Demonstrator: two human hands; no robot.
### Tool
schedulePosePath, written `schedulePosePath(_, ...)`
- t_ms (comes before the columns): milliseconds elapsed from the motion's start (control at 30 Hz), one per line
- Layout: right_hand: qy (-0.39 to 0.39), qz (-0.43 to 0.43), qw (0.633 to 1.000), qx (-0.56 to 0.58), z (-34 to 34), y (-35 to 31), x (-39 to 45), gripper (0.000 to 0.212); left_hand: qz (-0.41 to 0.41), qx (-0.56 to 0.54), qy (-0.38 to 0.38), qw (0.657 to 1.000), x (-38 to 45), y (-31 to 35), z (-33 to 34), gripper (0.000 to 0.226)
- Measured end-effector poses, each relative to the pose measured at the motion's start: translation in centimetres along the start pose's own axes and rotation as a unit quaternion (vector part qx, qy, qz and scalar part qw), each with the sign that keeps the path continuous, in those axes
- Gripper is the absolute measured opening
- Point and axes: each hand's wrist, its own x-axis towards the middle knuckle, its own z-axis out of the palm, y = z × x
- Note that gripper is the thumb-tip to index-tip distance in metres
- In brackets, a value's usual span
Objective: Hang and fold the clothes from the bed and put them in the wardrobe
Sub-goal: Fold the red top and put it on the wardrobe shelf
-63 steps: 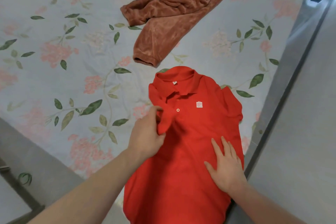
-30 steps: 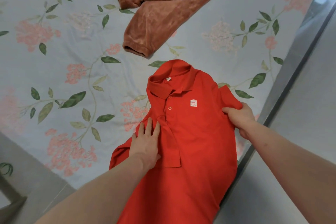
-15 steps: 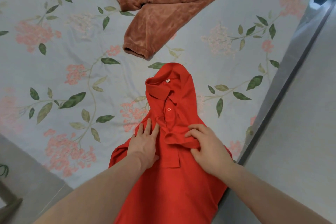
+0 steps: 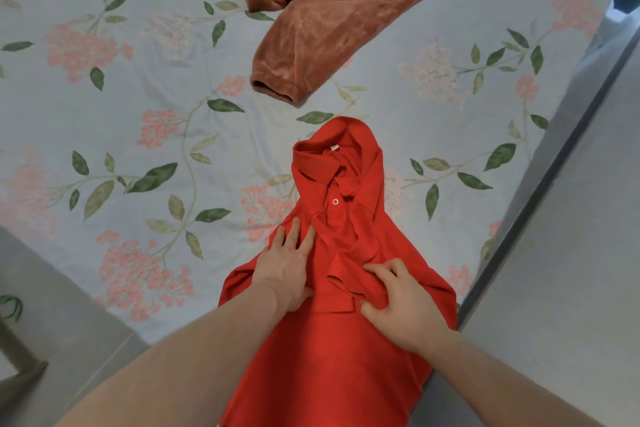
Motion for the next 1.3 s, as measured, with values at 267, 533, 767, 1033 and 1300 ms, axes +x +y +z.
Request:
schedulePosePath(267, 0.097, 0.035, 0.990, 0.093, -3.0, -1.7, 3.4, 0.030, 0.003, -0.065, 0.028, 0.997, 1.3, -2.6, -3.6, 0.078)
schedulePosePath(533, 0.181, 0.159, 0.925, 0.293, -9.9, -4.8, 14.1, 0.084, -0.179, -0.553, 0.109, 0.807, 7.7, -3.7, -11.6, 0.068)
schedulePosePath(767, 0.076, 0.169, 0.910, 0.371, -10.4, -7.1, 16.0, 0.059, -0.163, -0.656, 0.005, 0.737, 9.2, -1.5, -12.7, 0.012)
schedulePosePath(1033, 0.120, 0.149, 0.888, 0.418, -11.0, -6.6, 15.7, 0.036, -0.122, -0.653, 0.085, 0.743, 9.2, -3.1, -13.1, 0.007)
schedulePosePath(1300, 0.208, 0.064, 0.898, 0.383, -18.6, -9.4, 17.6, 0.044, -0.038, -0.609, 0.225, 0.759, 9.7, -3.4, -20.8, 0.013)
